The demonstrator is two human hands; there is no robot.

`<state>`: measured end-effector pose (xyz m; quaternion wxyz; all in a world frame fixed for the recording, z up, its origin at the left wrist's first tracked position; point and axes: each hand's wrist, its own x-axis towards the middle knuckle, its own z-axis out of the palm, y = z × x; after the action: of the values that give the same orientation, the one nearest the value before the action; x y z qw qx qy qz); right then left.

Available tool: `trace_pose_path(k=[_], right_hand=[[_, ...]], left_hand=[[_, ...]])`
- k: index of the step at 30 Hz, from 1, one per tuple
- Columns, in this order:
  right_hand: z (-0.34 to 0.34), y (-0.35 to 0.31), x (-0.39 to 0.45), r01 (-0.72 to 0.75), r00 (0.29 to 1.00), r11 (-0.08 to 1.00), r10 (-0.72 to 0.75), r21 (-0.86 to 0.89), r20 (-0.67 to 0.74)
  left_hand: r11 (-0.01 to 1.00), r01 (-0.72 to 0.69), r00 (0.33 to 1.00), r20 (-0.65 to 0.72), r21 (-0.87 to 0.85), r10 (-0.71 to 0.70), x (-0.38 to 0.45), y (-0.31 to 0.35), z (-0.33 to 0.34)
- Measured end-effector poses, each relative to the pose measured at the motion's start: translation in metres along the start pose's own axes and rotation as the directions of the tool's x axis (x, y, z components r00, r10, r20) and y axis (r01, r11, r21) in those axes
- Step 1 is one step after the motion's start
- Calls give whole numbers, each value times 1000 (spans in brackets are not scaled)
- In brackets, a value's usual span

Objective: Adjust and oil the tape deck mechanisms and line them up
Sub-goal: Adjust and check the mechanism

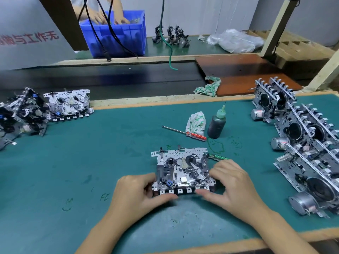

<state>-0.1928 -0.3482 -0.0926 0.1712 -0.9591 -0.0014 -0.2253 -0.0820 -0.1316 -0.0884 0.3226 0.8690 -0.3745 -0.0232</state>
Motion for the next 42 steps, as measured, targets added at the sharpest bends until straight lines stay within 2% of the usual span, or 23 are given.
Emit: trace_pose_path(k=[3, 5, 7, 9, 12, 16, 18, 20, 23, 26, 29, 31, 35, 42], right_hand=[[-8, -11, 5, -196, 980, 953, 181, 231, 87], [-12, -20, 10, -356, 935, 847, 321, 395, 152], [-15, -30, 19, -456, 887, 772, 436, 443, 153], [-17, -39, 30, -529, 845, 723, 499, 445, 193], [-15, -46, 39, -579, 813, 757, 508, 304, 283], [-14, -51, 42, -660, 748, 629, 509, 409, 426], [-16, -53, 43, -683, 727, 593, 498, 426, 473], [-17, -52, 45, -682, 727, 611, 507, 402, 464], [-21, -53, 44, -630, 761, 733, 514, 259, 396], [-26, -51, 39, -498, 835, 864, 457, 70, 307], [-23, -42, 37, -419, 855, 907, 414, -54, 312], [-17, -36, 35, -414, 863, 909, 381, 34, 333], [-2, -34, 35, -342, 934, 820, 245, 459, 259], [7, -36, 34, -320, 947, 684, 230, 656, 223]], left_hand=[[973, 24, 1000, -7, -231, -27, 3, 1, -4], [897, 66, 995, -36, -438, -91, 3, 5, -9], [844, 109, 982, -78, -526, -175, 5, 8, -16], [842, 156, 968, -91, -517, -235, 10, 11, -24], [857, 212, 957, -78, -470, -280, 15, 8, -31], [807, 308, 932, -8, -503, -361, 9, 2, -30], [826, 349, 921, -2, -442, -390, 7, 2, -31], [900, 366, 918, -69, -238, -392, 6, 4, -35], [940, 331, 919, -252, 79, -302, 6, 7, -40], [991, 122, 940, -325, 48, -100, 6, 11, -46], [994, -91, 954, -281, 56, 103, 6, 20, -43], [983, -180, 952, -246, 24, 180, 8, 27, -37], [966, -258, 931, -275, -27, 241, 13, 36, -23], [967, -235, 910, -373, -103, 181, 15, 38, -15]])
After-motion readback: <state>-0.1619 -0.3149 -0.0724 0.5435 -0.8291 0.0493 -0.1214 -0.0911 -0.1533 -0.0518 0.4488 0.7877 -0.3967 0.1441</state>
